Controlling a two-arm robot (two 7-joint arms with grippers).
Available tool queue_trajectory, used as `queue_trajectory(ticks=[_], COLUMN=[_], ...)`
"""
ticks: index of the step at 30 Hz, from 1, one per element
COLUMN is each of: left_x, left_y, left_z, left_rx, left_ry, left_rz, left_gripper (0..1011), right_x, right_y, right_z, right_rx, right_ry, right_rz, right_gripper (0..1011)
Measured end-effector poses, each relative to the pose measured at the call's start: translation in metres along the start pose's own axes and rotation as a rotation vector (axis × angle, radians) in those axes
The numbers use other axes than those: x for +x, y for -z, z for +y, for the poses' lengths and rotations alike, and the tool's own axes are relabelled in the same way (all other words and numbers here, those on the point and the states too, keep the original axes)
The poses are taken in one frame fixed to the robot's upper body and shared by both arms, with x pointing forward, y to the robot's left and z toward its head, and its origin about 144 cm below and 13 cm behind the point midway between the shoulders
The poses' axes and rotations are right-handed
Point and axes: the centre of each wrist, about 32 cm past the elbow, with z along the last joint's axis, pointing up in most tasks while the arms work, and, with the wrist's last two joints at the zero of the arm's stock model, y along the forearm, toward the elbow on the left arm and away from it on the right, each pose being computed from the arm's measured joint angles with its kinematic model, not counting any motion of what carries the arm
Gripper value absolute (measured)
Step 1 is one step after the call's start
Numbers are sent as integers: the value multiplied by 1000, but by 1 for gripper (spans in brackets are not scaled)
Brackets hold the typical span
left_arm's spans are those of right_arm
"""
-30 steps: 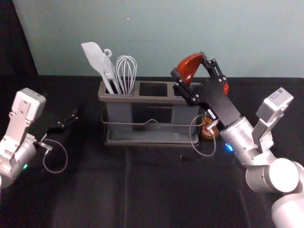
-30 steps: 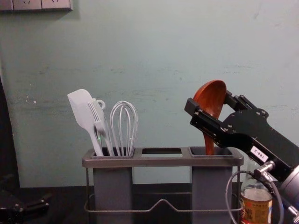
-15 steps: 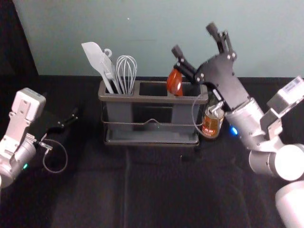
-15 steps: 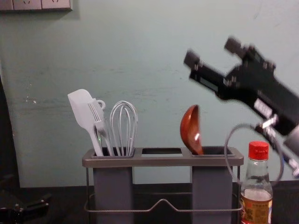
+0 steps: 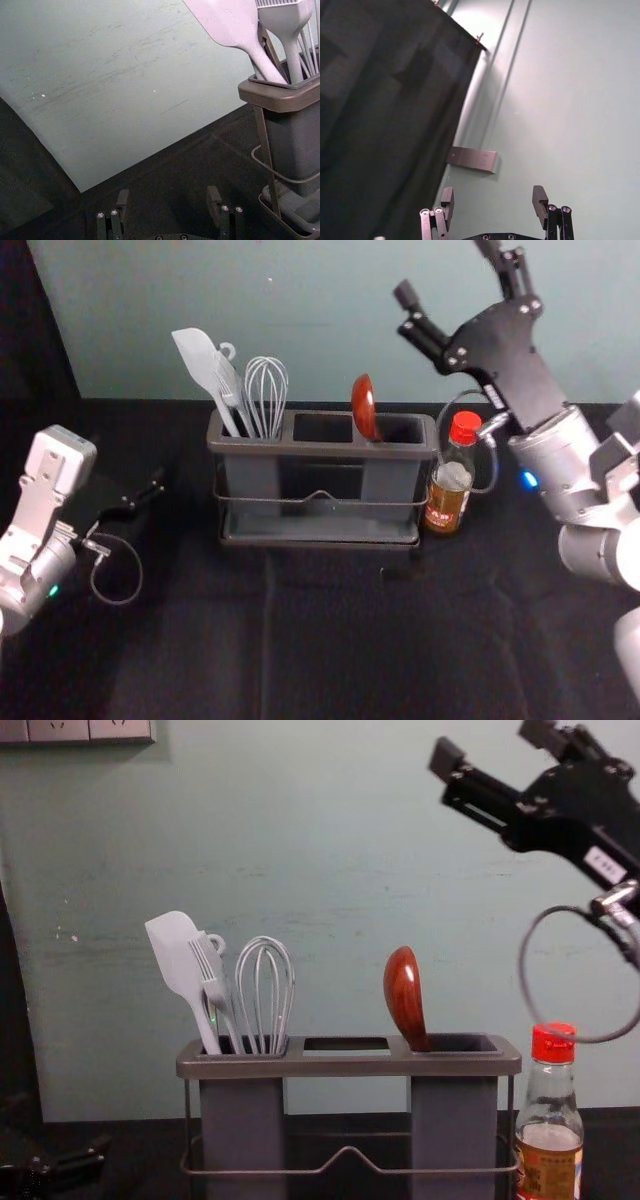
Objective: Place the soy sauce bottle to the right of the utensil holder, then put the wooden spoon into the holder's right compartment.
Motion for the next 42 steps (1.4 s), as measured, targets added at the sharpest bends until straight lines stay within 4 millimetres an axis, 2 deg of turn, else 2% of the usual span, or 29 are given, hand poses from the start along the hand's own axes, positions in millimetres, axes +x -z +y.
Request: queue_trajectory(ticks=[7,13,17,22,30,36,42], left_x=[0,0,0,0,0,0,0], left_y=[0,0,0,0,0,0,0], left_z=[0,0,0,0,0,0,0], left_rx=[0,0,0,0,0,0,0], left_ry=[0,0,0,0,0,0,0], left_rz=[0,0,0,0,0,0,0], left_gripper=[1000,1000,1000,1000,1000,1000,1000], right_x=[23,48,57,59,49,43,44], right_y=[-4,-7,-6,0,10,10,6], right_z=[-12,-32,-46,-66,-99,-106,-100], right_rx=[-20,-62,-88,-155,-439,-634,-775], right_ry=[54,108,145,192,309,366,364], right_rz=[-43,-78,-79,-76,-38,39,87], right_gripper=[1002,1002,1002,1002,1002,1002,1002])
